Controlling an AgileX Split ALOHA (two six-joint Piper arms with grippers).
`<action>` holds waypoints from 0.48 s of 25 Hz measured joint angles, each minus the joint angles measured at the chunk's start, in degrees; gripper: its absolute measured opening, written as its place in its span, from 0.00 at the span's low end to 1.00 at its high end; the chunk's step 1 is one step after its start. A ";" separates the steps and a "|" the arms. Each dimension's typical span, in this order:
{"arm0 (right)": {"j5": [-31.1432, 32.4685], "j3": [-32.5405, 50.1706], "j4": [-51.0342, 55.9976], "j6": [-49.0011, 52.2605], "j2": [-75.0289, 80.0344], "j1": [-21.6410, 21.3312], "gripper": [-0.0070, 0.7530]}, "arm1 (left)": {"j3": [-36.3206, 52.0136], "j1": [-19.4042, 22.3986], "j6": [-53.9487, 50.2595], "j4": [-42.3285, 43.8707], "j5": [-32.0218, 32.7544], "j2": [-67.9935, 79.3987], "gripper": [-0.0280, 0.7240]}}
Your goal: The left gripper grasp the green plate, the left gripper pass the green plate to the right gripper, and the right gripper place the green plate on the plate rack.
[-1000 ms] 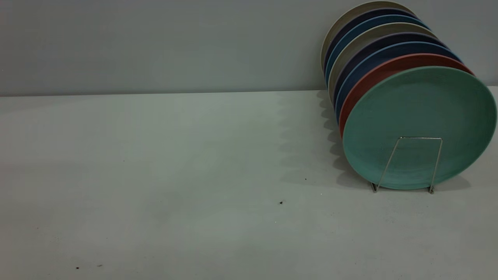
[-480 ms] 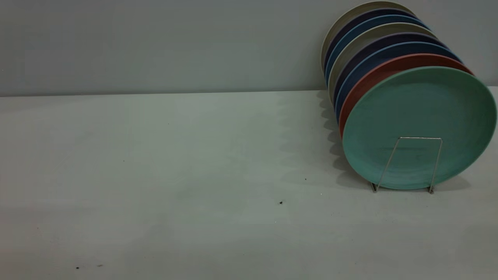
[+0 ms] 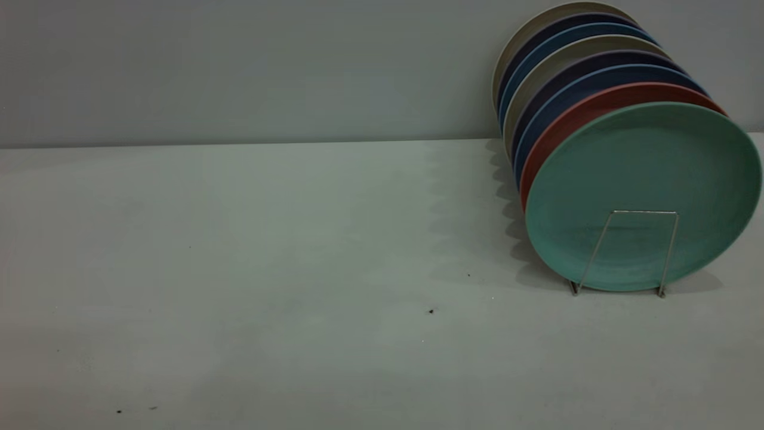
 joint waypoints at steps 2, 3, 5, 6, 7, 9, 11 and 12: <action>0.00 0.00 -0.09 0.22 -0.05 0.00 0.36 | 0.46 -0.37 0.00 0.19 -2.17 0.00 0.74; 0.00 0.00 -0.14 0.28 -0.05 0.00 0.36 | 0.59 -0.37 0.00 0.19 -2.49 0.00 0.74; -0.04 0.00 -0.13 0.36 -0.05 0.00 0.36 | 0.59 -0.37 0.00 0.01 -2.62 0.00 0.74; -0.04 0.00 -0.13 0.42 -0.05 0.00 0.36 | 0.73 -0.37 0.00 -0.31 -2.47 0.00 0.74; -0.04 0.00 -0.20 0.46 -0.05 0.00 0.36 | 1.08 -0.37 0.00 -1.39 -1.96 0.00 0.74; -0.04 0.00 -0.22 0.53 -0.05 0.00 0.36 | 1.87 -0.37 0.48 -2.30 -0.75 0.00 0.74; -0.04 0.00 -0.52 0.79 -0.05 0.00 0.36 | 2.13 -0.42 0.88 -2.48 -0.37 0.00 0.74; -0.04 0.00 -0.75 1.14 -0.05 0.00 0.36 | 2.13 -0.47 1.09 -2.49 -0.33 0.00 0.74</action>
